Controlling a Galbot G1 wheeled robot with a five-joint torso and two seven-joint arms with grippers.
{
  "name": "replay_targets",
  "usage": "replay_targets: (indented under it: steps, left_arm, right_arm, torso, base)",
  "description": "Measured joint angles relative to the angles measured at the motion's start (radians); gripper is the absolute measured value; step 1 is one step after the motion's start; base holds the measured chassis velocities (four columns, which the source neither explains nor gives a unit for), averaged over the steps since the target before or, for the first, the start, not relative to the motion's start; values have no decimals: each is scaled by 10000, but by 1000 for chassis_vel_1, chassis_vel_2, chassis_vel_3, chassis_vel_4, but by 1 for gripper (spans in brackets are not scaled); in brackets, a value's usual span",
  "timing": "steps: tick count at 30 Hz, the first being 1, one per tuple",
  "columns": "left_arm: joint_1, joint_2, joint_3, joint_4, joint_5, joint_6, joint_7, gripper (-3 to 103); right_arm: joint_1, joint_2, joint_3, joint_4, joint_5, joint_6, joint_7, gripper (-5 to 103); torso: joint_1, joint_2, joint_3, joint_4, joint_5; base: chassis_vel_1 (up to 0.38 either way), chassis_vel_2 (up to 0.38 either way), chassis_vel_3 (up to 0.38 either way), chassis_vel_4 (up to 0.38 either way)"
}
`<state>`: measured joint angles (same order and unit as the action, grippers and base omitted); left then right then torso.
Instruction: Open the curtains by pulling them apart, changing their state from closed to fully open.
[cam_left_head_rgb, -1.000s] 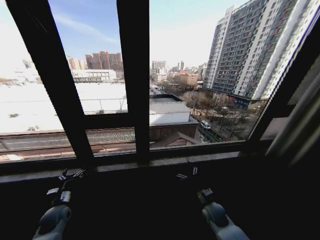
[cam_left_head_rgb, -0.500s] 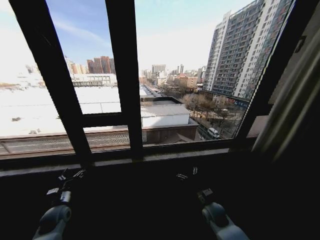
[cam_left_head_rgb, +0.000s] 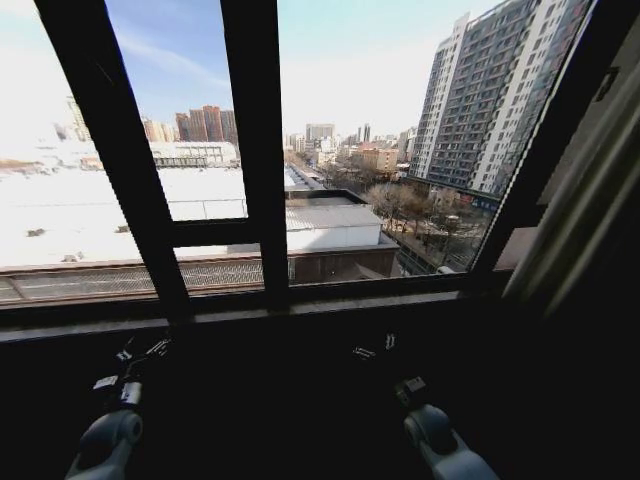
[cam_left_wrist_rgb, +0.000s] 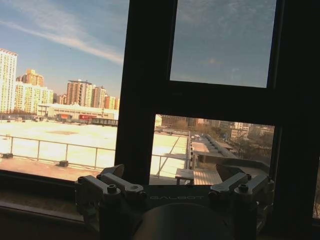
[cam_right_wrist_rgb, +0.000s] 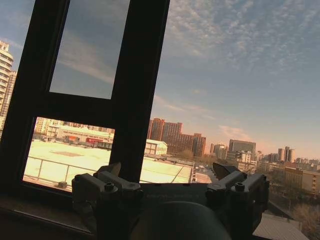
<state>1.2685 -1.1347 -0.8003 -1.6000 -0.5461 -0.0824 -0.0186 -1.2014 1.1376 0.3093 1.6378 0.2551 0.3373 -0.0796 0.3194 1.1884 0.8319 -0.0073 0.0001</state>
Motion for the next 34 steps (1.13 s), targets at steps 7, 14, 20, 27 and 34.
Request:
replay_targets:
  steps: [7,14,20,27,34]
  left_arm:
    - [-4,0,1,-1,0,0,0,100]
    - [-4,0,1,-5,0,0,1,100]
    - [-3,0,1,-5,0,0,0,100]
    - [-4,0,1,-5,0,0,0,100]
    - [1,0,0,-4,0,0,0,100]
  right_arm:
    - [4,0,0,-1,0,0,0,100]
    - [5,0,1,0,0,0,0,100]
    - [3,0,0,0,0,0,0,100]
    - [4,0,0,-1,0,0,0,100]
    - [0,0,0,0,0,0,0,100]
  torso:
    - [23,-14,10,-1,1]
    - [14,-11,5,-1,-1]
    - [14,-11,6,1,0]
    - [13,-9,6,-1,-1]
    - [-2,3,-1,1,-2]
  base:
    - [11,-8,-22,12]
    - [26,-35,-31,30]
    - [168,-136,-171,126]
    - [215,-232,-224,238]
    - [187,-205,-163,181]
